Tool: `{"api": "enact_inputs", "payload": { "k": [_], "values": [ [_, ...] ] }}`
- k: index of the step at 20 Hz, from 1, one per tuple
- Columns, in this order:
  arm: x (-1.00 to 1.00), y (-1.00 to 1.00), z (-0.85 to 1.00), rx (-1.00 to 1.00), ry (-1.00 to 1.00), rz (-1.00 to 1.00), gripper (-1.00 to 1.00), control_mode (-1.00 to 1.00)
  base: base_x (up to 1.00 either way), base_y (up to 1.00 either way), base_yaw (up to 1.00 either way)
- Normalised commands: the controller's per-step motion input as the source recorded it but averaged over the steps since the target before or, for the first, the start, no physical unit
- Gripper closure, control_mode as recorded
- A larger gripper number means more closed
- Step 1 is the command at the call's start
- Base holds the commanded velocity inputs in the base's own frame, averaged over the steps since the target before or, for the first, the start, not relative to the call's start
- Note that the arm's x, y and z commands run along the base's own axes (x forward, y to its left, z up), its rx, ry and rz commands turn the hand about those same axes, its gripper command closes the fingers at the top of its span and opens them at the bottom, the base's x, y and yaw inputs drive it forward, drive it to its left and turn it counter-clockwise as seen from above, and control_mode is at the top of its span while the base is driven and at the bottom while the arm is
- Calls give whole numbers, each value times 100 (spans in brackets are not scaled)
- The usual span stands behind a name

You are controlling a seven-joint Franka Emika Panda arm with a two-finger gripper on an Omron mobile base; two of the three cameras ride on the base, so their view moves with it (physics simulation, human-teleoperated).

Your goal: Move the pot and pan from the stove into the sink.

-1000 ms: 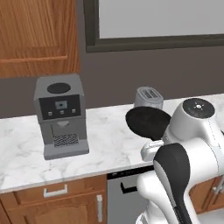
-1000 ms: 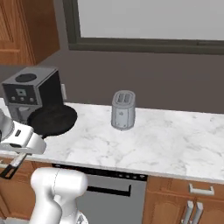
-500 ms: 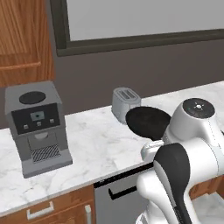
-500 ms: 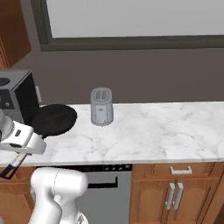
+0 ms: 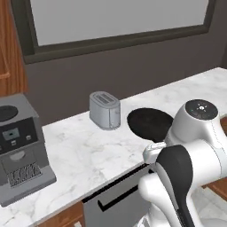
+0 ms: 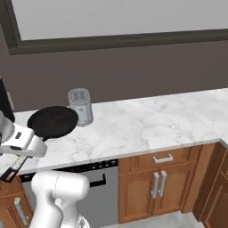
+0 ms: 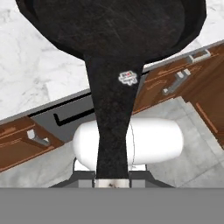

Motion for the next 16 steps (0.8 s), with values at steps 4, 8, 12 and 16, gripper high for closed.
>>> {"api": "enact_inputs", "payload": {
  "k": [4,8,12,16],
  "values": [
    [0,0,0,0,0,0,100,100,0,0,-39],
    [0,0,0,0,0,0,100,100,0,0,-39],
    [0,0,0,0,0,0,100,100,0,0,-39],
    [0,0,0,0,0,0,100,100,0,0,-39]
  ]
}}
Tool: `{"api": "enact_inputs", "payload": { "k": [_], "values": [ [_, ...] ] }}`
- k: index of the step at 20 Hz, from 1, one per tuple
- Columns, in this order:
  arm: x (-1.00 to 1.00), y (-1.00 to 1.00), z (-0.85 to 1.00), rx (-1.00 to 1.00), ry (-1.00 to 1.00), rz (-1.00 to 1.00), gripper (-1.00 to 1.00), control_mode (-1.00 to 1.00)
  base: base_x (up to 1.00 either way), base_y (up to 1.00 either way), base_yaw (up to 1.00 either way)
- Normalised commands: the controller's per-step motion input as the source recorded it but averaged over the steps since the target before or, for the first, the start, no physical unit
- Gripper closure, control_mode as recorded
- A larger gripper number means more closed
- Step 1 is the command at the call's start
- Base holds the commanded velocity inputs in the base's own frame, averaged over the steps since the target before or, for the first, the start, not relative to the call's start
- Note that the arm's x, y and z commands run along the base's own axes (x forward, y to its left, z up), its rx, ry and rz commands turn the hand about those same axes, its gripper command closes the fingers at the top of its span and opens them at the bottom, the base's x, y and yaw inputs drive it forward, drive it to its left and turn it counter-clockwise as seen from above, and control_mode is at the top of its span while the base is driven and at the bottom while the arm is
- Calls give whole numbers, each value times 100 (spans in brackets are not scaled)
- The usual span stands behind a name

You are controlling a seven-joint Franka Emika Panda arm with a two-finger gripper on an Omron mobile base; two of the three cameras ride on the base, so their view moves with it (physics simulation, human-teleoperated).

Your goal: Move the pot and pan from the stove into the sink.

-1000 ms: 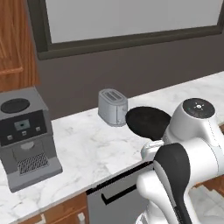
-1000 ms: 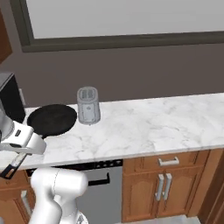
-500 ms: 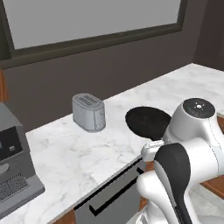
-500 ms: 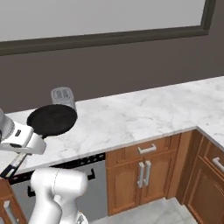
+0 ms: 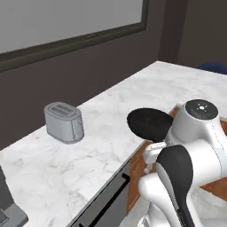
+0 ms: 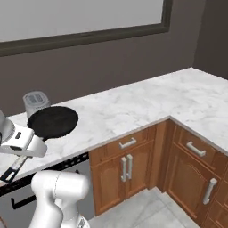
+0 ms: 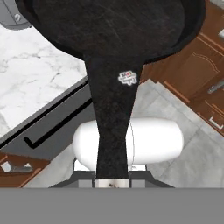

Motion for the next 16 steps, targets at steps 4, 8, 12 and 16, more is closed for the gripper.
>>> {"api": "enact_inputs", "payload": {
  "k": [4,8,12,16],
  "values": [
    [0,0,0,0,0,0,100,100,0,0,-39],
    [0,0,0,0,0,0,100,100,0,0,-39],
    [0,0,0,0,0,0,100,100,0,0,-38],
    [0,0,0,0,0,0,100,100,0,0,-37]
  ]
}}
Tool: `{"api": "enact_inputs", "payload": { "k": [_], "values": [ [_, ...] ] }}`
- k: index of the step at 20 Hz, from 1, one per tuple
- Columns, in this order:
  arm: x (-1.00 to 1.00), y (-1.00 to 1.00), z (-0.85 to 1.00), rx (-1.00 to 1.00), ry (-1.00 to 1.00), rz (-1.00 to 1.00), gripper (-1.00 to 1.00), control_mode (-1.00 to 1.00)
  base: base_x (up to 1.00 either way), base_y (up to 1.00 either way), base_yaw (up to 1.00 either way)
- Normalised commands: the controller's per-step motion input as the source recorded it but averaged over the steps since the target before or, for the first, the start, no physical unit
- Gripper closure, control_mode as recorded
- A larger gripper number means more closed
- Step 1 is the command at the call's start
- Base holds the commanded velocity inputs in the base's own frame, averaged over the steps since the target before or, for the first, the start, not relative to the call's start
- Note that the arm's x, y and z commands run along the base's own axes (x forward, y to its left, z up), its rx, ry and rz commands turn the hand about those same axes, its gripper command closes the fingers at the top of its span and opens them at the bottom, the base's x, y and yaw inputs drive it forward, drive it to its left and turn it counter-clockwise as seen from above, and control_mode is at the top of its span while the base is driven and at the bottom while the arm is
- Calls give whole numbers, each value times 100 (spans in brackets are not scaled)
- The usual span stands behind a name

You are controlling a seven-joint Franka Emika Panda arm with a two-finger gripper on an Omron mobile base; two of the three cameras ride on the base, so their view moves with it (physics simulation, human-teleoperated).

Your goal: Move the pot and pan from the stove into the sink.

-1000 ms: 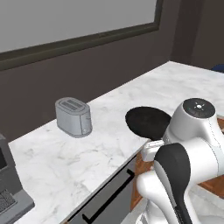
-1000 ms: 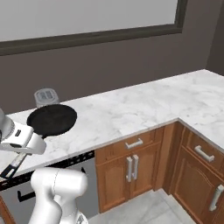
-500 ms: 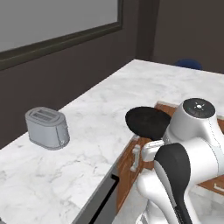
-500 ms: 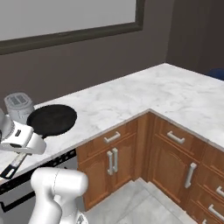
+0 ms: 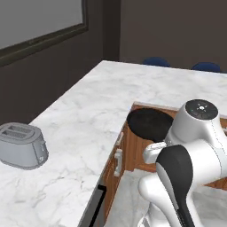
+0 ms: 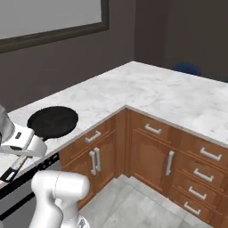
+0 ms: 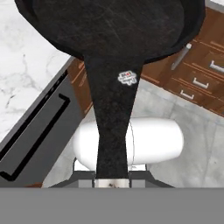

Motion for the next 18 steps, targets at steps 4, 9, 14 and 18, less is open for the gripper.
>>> {"api": "enact_inputs", "payload": {
  "k": [4,9,14,18],
  "values": [
    [0,0,0,0,0,0,100,100,0,0,-36],
    [0,0,0,0,0,0,100,100,-2,0,-36],
    [0,0,0,0,0,0,100,100,-1,0,-36],
    [0,0,0,0,0,0,100,100,-3,0,-34]
  ]
}}
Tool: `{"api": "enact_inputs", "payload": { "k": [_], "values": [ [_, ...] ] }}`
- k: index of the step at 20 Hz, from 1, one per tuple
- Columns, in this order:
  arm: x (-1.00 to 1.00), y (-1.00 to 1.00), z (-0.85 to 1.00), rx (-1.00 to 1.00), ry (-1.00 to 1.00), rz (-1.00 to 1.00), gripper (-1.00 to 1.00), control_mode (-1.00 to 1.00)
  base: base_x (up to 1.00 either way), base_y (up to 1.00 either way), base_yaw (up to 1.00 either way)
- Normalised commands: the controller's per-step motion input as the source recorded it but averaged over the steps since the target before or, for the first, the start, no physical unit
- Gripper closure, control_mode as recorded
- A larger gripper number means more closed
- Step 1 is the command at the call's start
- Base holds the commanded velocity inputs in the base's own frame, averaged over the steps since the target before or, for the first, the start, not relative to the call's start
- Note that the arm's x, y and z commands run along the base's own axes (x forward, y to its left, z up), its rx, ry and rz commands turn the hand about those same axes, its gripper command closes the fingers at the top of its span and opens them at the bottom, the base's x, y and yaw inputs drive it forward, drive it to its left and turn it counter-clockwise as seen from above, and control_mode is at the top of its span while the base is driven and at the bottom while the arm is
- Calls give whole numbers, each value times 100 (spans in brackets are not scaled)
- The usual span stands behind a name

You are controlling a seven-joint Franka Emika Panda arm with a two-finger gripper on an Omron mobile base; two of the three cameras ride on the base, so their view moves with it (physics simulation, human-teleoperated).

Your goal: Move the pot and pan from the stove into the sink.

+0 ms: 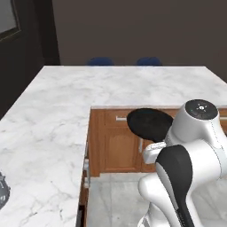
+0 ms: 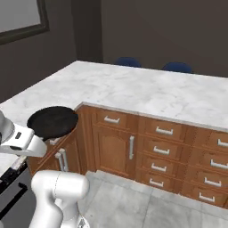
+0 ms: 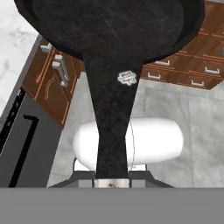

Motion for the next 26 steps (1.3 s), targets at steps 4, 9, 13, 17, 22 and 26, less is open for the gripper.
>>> {"api": "enact_inputs", "payload": {
  "k": [4,9,13,17,22,26],
  "values": [
    [0,0,0,0,0,0,100,100,-2,0,-35],
    [0,0,0,0,0,0,100,100,-1,0,-35],
    [0,0,0,0,0,0,100,100,0,0,-36],
    [0,0,0,0,0,0,100,100,0,0,-35],
    [0,0,0,0,0,0,100,100,0,0,-35],
    [0,0,0,0,0,0,100,100,0,0,-36]
  ]
}}
